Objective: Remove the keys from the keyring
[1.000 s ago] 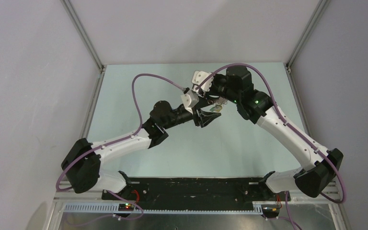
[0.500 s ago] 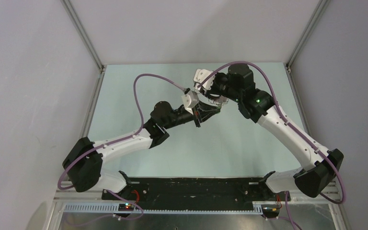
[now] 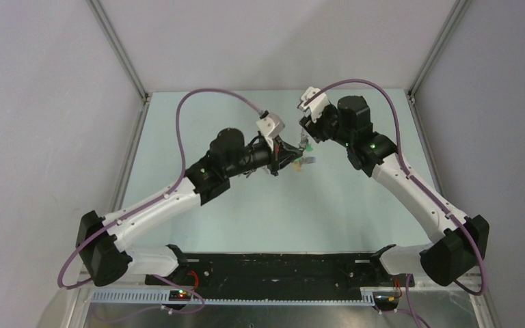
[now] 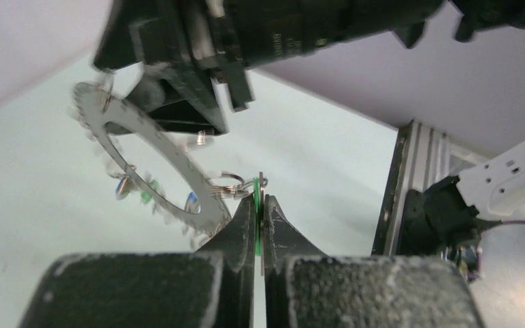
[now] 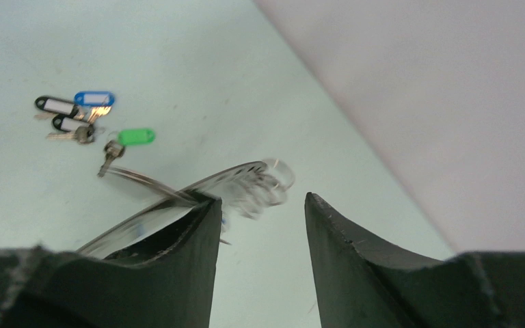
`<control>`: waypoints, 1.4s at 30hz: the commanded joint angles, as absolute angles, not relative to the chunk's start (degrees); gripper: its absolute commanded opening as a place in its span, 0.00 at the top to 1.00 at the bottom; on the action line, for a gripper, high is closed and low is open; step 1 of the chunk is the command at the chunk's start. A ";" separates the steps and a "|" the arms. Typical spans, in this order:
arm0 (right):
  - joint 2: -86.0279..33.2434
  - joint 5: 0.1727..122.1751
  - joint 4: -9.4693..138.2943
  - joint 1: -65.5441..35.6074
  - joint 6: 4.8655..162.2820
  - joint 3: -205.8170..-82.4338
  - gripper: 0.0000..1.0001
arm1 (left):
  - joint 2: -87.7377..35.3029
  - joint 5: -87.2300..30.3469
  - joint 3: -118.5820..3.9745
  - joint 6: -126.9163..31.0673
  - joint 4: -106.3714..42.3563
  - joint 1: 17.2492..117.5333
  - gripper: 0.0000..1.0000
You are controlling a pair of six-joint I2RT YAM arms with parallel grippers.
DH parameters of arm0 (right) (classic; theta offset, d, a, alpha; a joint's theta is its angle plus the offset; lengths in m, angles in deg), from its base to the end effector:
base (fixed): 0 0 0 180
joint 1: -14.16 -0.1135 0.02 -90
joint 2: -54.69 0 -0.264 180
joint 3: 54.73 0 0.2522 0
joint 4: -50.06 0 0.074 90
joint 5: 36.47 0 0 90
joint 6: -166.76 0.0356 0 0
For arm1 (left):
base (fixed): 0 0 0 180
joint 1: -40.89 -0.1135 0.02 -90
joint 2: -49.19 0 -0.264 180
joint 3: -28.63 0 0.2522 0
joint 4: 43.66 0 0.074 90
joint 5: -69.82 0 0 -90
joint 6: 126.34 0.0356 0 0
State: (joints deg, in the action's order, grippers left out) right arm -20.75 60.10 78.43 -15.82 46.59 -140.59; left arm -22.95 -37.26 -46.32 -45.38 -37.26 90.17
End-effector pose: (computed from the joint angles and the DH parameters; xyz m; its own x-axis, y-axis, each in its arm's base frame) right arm 0.2628 0.1563 0.3809 0.0661 -0.5383 -0.8402 -0.6448 0.6195 -0.4476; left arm 0.1870 -0.2332 0.3704 -0.1842 -0.0162 -0.9828 0.8979 0.4039 -0.1750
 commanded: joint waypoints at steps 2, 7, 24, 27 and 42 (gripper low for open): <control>-14.69 63.46 73.11 -12.64 60.66 -133.51 0.45 | -27.51 -35.70 -64.01 -41.38 -0.28 86.98 1.00; -6.09 71.81 63.87 -8.22 67.79 -121.26 0.46 | -35.56 -29.16 -80.73 -30.05 27.74 85.50 1.00; 6.92 89.66 44.82 -10.61 71.87 -107.60 0.50 | -34.31 9.78 -82.16 -6.26 16.90 92.90 1.00; 5.90 88.98 42.34 -10.71 72.58 -107.56 0.51 | -29.60 11.75 -73.70 3.11 7.58 93.75 1.00; 2.35 93.09 34.42 -11.92 74.62 -107.66 0.51 | -8.43 -17.38 -48.85 27.66 -10.27 93.94 1.00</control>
State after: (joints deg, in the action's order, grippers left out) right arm 3.31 91.31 40.03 -11.16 73.67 -107.69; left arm -12.87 -7.30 -51.83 18.70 -3.60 93.67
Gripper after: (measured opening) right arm 0.491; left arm 0.017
